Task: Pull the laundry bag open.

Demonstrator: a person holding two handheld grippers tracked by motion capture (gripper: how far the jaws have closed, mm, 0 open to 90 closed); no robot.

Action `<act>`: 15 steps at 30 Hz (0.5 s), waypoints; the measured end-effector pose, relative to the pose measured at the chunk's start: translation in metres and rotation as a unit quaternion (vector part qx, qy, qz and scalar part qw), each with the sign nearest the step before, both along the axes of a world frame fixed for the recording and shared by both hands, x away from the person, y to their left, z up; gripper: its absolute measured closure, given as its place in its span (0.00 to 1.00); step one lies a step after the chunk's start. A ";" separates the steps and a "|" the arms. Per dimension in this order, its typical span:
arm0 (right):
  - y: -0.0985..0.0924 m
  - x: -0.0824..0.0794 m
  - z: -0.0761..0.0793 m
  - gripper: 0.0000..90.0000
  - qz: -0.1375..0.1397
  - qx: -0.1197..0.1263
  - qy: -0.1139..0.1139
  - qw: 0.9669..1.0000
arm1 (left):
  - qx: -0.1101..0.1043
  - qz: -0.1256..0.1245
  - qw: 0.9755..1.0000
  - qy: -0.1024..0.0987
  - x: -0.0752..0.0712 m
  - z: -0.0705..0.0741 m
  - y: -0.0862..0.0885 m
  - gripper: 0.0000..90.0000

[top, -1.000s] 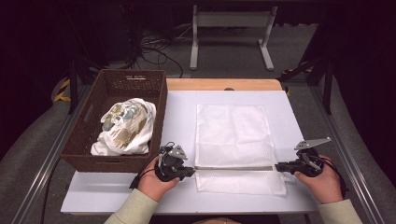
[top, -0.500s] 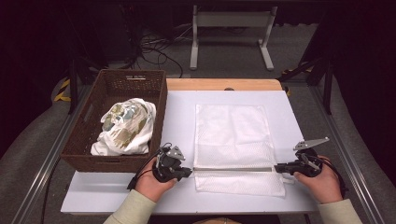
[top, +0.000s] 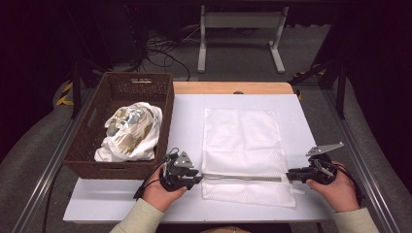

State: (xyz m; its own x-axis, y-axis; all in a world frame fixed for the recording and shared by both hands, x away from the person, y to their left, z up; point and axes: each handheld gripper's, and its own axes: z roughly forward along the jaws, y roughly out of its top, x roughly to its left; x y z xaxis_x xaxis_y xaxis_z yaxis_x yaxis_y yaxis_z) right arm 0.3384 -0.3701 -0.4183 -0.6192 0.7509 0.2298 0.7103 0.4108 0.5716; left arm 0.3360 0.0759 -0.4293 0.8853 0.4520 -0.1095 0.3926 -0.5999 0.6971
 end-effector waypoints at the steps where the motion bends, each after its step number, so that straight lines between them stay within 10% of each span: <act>1: -0.001 -0.001 0.002 0.80 -0.003 0.000 -0.007 1.000 | -0.004 -0.012 1.000 -0.003 -0.003 0.001 -0.001 0.76; 9: 0.001 -0.003 0.008 0.80 -0.004 0.006 -0.025 1.000 | 0.007 -0.096 0.995 0.010 -0.016 -0.009 -0.017 0.67; 15: 0.004 -0.004 0.011 0.78 0.007 0.012 -0.031 0.999 | 0.046 -0.111 0.993 0.021 -0.014 -0.019 -0.023 0.67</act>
State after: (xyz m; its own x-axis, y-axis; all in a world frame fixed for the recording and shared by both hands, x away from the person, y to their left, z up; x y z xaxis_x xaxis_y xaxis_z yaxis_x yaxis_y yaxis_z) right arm 0.3341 -0.3657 -0.4074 -0.6431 0.7368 0.2085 0.6673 0.4058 0.6245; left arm 0.3220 0.0525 -0.4481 0.9596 0.2563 -0.1158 0.2713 -0.7351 0.6213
